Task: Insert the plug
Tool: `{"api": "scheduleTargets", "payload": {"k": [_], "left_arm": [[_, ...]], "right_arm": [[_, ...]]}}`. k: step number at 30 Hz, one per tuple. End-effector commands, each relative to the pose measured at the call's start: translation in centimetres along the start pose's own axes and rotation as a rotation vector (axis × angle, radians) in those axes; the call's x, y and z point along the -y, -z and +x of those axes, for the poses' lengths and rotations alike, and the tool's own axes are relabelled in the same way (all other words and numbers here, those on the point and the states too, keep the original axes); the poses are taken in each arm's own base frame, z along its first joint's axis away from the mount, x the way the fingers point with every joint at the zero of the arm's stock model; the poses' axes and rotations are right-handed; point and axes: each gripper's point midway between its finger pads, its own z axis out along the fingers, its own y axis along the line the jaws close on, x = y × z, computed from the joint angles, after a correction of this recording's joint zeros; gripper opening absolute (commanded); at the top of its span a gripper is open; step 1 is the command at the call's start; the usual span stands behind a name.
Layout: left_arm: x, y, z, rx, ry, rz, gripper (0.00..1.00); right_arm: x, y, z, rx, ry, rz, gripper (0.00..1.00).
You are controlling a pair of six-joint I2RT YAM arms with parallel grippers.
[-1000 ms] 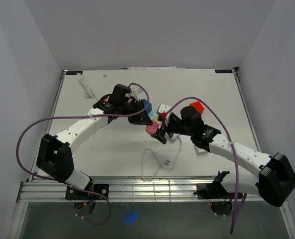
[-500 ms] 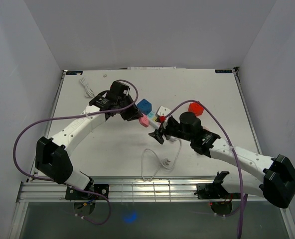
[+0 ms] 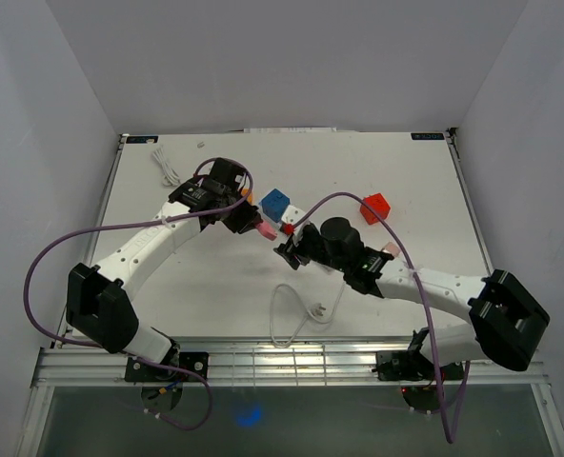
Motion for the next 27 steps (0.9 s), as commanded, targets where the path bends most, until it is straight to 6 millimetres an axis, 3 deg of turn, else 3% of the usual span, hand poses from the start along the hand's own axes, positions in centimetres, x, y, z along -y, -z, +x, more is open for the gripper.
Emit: {"api": "scheduleTargets", "payload": {"k": [1, 4, 9, 19, 22, 25, 26, 27], "left_arm": [[1.6, 2.1, -0.8, 0.027, 0.033, 0.058, 0.00], [1.4, 1.5, -0.4, 0.004, 0.021, 0.045, 0.00], [1.4, 1.2, -0.2, -0.006, 0.025, 0.039, 0.00], [1.1, 1.0, 0.3, -0.030, 0.023, 0.033, 0.00], [1.0, 0.9, 0.3, -0.031, 0.022, 0.030, 0.00], [1.0, 0.9, 0.3, -0.031, 0.023, 0.030, 0.00], [1.0, 1.0, 0.3, -0.030, 0.023, 0.032, 0.00], [0.9, 0.9, 0.3, -0.029, 0.019, 0.030, 0.00]], "right_arm": [[1.1, -1.4, -4.1, 0.110, 0.055, 0.041, 0.64], [0.9, -2.3, -4.5, 0.113, 0.059, 0.034, 0.69], [1.3, -3.3, -4.6, 0.114, 0.080, 0.072, 0.69], [1.5, -5.2, -4.1, 0.096, 0.117, 0.076, 0.59], [1.7, -5.5, -4.0, 0.096, 0.119, 0.087, 0.52], [1.7, -5.6, -4.2, 0.098, 0.117, 0.089, 0.27], [1.8, -5.6, -4.2, 0.096, 0.112, 0.092, 0.10], [1.9, -5.5, -4.1, 0.095, 0.110, 0.096, 0.08]]}}
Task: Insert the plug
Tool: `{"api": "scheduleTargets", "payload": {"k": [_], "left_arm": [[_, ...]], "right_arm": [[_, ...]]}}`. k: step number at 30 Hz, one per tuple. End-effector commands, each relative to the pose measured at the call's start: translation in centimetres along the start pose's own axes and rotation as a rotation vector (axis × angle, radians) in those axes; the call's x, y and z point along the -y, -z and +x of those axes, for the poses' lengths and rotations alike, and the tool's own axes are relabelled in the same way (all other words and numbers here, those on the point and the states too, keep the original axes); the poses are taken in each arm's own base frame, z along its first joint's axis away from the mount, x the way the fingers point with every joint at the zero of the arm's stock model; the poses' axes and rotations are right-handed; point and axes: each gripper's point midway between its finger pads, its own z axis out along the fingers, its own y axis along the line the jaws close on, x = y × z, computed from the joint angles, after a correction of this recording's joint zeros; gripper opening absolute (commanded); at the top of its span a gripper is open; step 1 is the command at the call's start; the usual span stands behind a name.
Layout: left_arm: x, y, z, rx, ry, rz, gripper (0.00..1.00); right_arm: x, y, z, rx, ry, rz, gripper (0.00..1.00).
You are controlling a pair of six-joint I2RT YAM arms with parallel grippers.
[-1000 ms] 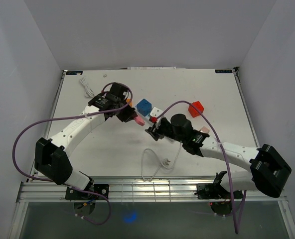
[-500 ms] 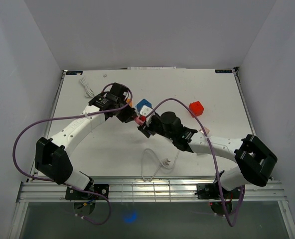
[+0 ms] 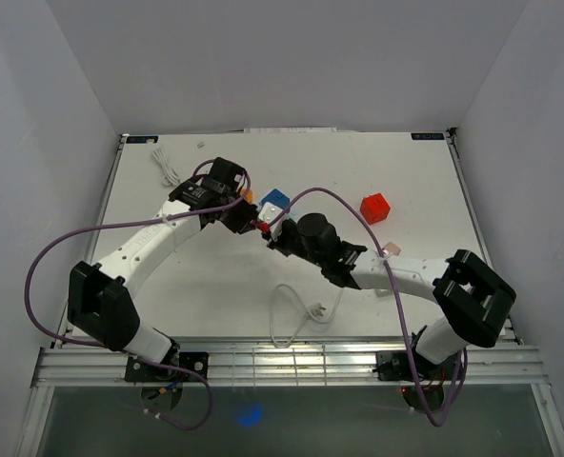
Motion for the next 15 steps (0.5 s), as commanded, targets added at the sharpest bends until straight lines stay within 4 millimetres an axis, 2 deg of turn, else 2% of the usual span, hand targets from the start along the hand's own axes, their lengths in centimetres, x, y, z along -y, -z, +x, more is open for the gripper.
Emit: {"api": "scheduleTargets", "payload": {"k": [1, 2, 3, 6, 7, 8, 11, 12, 15], "left_arm": [[1.1, 1.1, 0.2, -0.009, -0.037, 0.046, 0.00], [1.1, 1.1, 0.1, -0.009, -0.037, 0.048, 0.06], [1.2, 1.2, 0.0, -0.008, -0.044, 0.051, 0.22], [1.5, 1.2, -0.7, 0.003, -0.066, 0.059, 0.46], [1.6, 1.3, -0.8, 0.007, -0.072, 0.062, 0.50], [1.8, 1.5, -0.5, -0.020, -0.076, 0.077, 0.60], [2.0, 1.6, -0.8, -0.018, -0.086, 0.085, 0.81], [2.3, 1.8, -1.1, -0.011, -0.087, 0.094, 0.97], [3.2, 2.3, -1.5, 0.001, -0.120, 0.130, 0.98]], "right_arm": [[1.5, -0.2, -2.9, 0.085, -0.017, 0.050, 0.08], [1.7, 0.1, -3.1, 0.094, -0.018, 0.058, 0.08], [1.7, 0.3, -3.1, 0.103, -0.025, 0.064, 0.08], [1.7, 1.0, -2.6, 0.104, -0.041, 0.076, 0.08], [1.4, 1.3, -1.9, 0.093, -0.044, 0.074, 0.08], [1.6, 1.6, -2.0, 0.098, -0.051, 0.083, 0.08], [1.8, 2.4, -1.5, 0.097, -0.063, 0.105, 0.08], [1.9, 2.5, -1.3, 0.096, -0.071, 0.109, 0.08], [2.6, 3.2, -0.8, 0.098, -0.106, 0.133, 0.08]]}}
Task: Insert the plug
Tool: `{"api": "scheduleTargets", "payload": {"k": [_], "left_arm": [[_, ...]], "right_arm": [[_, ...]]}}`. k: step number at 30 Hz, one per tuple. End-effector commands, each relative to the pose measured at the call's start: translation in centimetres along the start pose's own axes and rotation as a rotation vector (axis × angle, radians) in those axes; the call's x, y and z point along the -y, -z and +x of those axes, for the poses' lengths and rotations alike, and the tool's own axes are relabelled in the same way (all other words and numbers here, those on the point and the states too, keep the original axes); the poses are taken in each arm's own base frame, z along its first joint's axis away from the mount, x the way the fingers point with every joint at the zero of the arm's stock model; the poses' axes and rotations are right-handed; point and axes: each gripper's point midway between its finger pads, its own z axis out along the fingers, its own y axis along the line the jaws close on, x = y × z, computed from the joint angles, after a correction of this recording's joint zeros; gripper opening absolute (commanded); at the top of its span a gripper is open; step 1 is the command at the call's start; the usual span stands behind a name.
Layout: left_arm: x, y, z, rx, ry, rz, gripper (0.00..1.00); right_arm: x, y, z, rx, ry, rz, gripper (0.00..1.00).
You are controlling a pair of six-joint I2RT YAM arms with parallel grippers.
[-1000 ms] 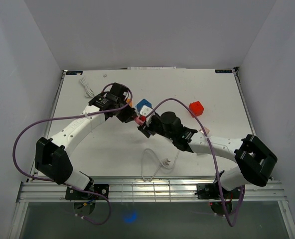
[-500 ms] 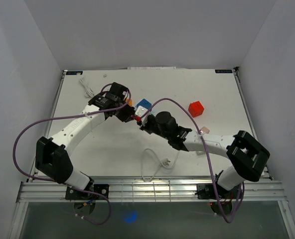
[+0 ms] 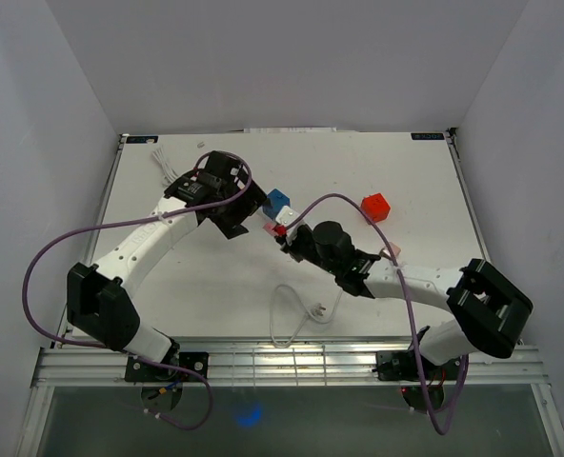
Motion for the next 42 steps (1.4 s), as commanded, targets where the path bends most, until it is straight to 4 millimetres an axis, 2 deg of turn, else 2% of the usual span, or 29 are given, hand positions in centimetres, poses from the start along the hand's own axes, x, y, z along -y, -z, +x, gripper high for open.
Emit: {"api": "scheduleTargets", "payload": {"k": [1, 6, 10, 11, 12, 13, 15, 19, 22, 23, 25, 42], "left_arm": [[2.5, 1.5, -1.4, 0.034, -0.067, 0.093, 0.98], [4.1, 2.3, -1.8, 0.053, -0.185, 0.166, 0.98], [5.3, 2.1, -1.8, 0.059, -0.331, 0.253, 0.98], [5.3, 2.0, -1.8, 0.063, -0.368, 0.262, 0.98], [5.5, 2.0, -1.7, 0.066, -0.389, 0.278, 0.98], [6.1, 1.9, -1.5, 0.066, -0.411, 0.316, 0.98], [5.8, 1.3, -1.2, 0.059, -0.446, 0.331, 0.98], [5.9, 0.7, -1.3, 0.089, -0.452, 0.369, 0.98], [6.1, 0.5, -1.0, 0.089, -0.474, 0.407, 0.98], [6.2, 0.5, -0.7, 0.073, -0.487, 0.424, 0.98], [6.2, 0.4, -0.7, 0.079, -0.502, 0.425, 0.98], [6.3, -0.9, -0.5, 0.069, -0.569, 0.441, 0.98]], "right_arm": [[2.7, 1.0, -2.5, 0.100, -0.067, 0.089, 0.08], [4.6, 1.5, -2.4, 0.133, -0.191, 0.084, 0.08], [6.8, 1.1, -1.3, 0.144, -0.308, 0.153, 0.08], [7.1, 1.2, -2.4, 0.208, -0.321, 0.153, 0.08], [7.3, 1.6, -1.5, 0.220, -0.352, 0.163, 0.08], [6.6, 1.6, -1.5, 0.249, -0.363, 0.117, 0.08], [6.7, 1.9, -2.6, 0.335, -0.372, 0.086, 0.08], [6.4, 0.5, -1.1, 0.300, -0.418, 0.017, 0.08], [6.6, 0.9, -1.9, 0.383, -0.419, 0.004, 0.08], [6.6, 1.1, -1.3, 0.389, -0.427, 0.018, 0.08], [6.7, 1.2, -1.3, 0.416, -0.423, 0.020, 0.08], [9.1, -0.3, 2.5, 0.410, -0.559, 0.044, 0.08]]}}
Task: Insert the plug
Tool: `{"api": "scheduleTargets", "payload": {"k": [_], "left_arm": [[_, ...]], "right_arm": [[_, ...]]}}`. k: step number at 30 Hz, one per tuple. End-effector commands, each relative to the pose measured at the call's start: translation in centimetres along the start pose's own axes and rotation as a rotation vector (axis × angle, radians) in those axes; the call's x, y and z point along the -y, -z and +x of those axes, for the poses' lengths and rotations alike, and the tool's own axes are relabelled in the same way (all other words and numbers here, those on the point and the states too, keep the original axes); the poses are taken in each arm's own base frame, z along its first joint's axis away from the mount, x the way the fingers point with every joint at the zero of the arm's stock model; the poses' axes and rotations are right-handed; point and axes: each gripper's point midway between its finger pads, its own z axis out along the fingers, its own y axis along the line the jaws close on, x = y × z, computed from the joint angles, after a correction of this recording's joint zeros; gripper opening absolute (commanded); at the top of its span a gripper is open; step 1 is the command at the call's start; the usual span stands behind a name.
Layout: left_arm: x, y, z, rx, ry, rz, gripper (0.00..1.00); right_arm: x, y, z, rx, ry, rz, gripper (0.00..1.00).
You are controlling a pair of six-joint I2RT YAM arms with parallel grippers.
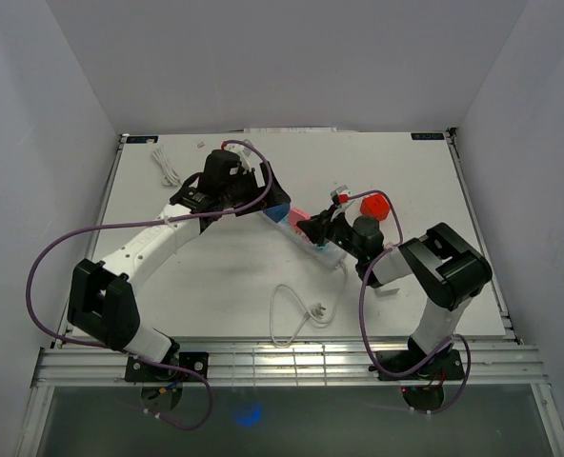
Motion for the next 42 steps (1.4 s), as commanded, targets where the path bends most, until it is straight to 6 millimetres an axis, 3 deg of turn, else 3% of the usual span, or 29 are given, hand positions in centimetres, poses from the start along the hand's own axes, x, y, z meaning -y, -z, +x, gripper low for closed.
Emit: {"api": "scheduleTargets", "payload": {"k": [1, 12, 23, 28, 42], "left_arm": [[0.7, 0.0, -0.8, 0.018, -0.038, 0.034, 0.98], [0.1, -0.9, 0.0, -0.012, -0.028, 0.030, 0.98], [0.3, -1.1, 0.0, -0.017, -0.044, 0.042, 0.98], [-0.6, -2.0, 0.1, -0.036, -0.033, -0.005, 0.98], [-0.9, -3.0, -1.2, -0.055, 0.001, -0.026, 0.98]], "right_arm": [[-1.0, -0.7, -5.2, 0.200, 0.035, -0.069, 0.08], [0.3, -0.9, -5.6, 0.270, -0.022, -0.107, 0.08], [-0.2, -0.5, -7.9, 0.340, 0.004, -0.150, 0.08], [-0.4, -0.3, -8.8, 0.363, 0.017, -0.167, 0.08], [-0.5, -0.7, -10.8, 0.383, 0.051, -0.186, 0.08]]}}
